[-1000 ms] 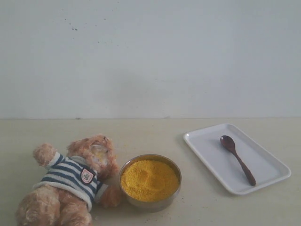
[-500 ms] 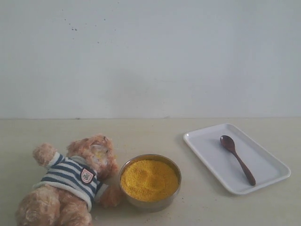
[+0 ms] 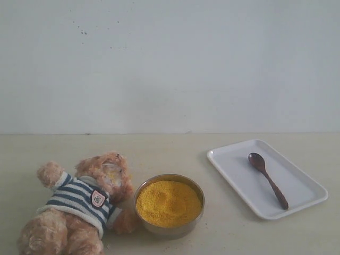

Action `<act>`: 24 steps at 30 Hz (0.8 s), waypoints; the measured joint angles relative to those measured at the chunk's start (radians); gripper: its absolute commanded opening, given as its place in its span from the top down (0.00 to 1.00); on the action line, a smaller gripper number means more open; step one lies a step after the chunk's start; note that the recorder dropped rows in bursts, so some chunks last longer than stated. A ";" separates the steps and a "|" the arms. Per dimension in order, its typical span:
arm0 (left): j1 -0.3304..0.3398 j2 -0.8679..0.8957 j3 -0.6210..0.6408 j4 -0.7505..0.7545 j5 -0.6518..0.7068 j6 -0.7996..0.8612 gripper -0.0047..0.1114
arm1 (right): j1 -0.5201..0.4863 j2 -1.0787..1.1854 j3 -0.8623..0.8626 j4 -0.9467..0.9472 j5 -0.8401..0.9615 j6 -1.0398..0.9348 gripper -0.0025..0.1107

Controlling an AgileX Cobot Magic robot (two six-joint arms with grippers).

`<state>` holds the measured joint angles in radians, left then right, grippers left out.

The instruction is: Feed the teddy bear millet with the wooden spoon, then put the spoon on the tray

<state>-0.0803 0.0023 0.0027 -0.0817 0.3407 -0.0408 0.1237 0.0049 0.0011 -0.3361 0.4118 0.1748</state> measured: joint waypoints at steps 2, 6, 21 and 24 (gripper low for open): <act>0.000 0.000 0.000 0.000 0.000 0.000 0.93 | -0.029 0.000 0.000 0.106 0.002 -0.112 0.98; 0.000 0.000 0.000 0.000 0.000 0.000 0.93 | -0.086 0.000 0.000 0.228 -0.015 -0.210 0.98; 0.000 0.000 0.000 0.000 0.000 0.000 0.93 | -0.132 0.000 0.000 0.217 -0.015 -0.233 0.98; 0.000 0.000 0.000 0.000 0.000 0.000 0.93 | -0.132 0.000 0.000 0.215 -0.015 -0.233 0.98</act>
<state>-0.0803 0.0023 0.0027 -0.0817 0.3407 -0.0408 -0.0087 0.0049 0.0011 -0.1213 0.3964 -0.0584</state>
